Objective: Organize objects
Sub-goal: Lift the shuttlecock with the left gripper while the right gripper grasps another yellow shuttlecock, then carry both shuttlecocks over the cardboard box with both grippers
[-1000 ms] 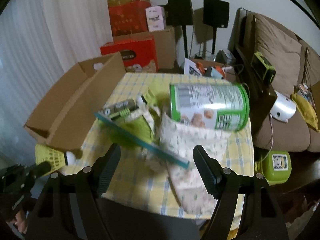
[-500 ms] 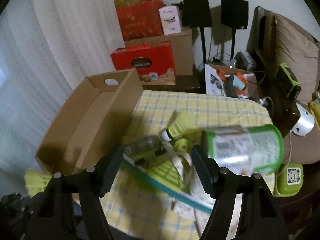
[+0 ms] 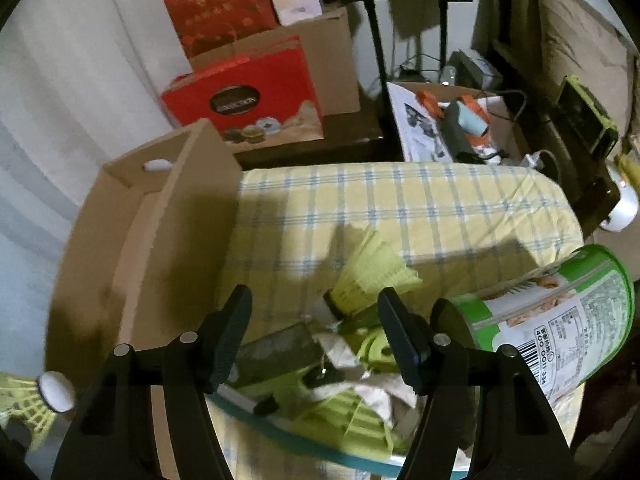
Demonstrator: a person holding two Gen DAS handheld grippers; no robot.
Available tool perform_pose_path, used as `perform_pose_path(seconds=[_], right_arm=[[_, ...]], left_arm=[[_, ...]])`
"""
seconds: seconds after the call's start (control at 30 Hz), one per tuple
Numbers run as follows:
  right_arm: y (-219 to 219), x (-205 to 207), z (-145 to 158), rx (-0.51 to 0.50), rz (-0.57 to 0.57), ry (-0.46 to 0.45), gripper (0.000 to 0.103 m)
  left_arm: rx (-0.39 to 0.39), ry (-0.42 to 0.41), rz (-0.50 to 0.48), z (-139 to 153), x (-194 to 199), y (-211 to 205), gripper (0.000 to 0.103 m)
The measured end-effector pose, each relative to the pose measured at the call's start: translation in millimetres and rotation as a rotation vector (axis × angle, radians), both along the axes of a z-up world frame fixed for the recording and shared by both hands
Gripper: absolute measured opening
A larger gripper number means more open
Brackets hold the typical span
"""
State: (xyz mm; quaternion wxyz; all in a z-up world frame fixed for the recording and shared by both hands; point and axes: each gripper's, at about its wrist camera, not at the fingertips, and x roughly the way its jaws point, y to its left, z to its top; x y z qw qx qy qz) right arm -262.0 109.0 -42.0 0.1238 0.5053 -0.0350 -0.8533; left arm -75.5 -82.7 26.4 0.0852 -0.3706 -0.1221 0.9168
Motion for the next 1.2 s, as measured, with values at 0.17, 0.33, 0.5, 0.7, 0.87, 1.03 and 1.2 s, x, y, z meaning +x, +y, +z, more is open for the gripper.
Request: perform_pose_path(seconds=[0.17, 0.33, 0.5, 0.7, 0.87, 1.03, 1.2], right_arm=[[-17, -4, -3, 0.067, -0.019, 0.038, 0.067], [-26, -9, -24, 0.102, -0.079, -0.031, 0.066], [-25, -23, -42, 0.125, -0.181, -0.084, 0.072], [-20, -47, -63, 0.109, -0.254, -0.147, 0.073], [-20, -61, -70, 0.115, -0.226, -0.139, 0.073], [-29, -63, -69, 0.214, -0.132, -0.076, 0.043], [-33, -60, -69, 0.239, -0.067, -0.045, 0.036]], left_arm=[[0.002, 0.003, 0.014, -3, -9, -4, 0.001], [0.001, 0.001, 0.019, -5, -15, -5, 0.001], [-0.003, -0.004, 0.026, -8, -18, -8, 0.001], [-0.004, -0.004, 0.037, -10, -21, -13, 0.001], [-0.003, -0.018, 0.044, -14, -26, -19, 0.001], [-0.001, -0.028, 0.044, -18, -30, -22, 0.001], [0.003, -0.045, 0.027, -22, -34, -18, 0.001]])
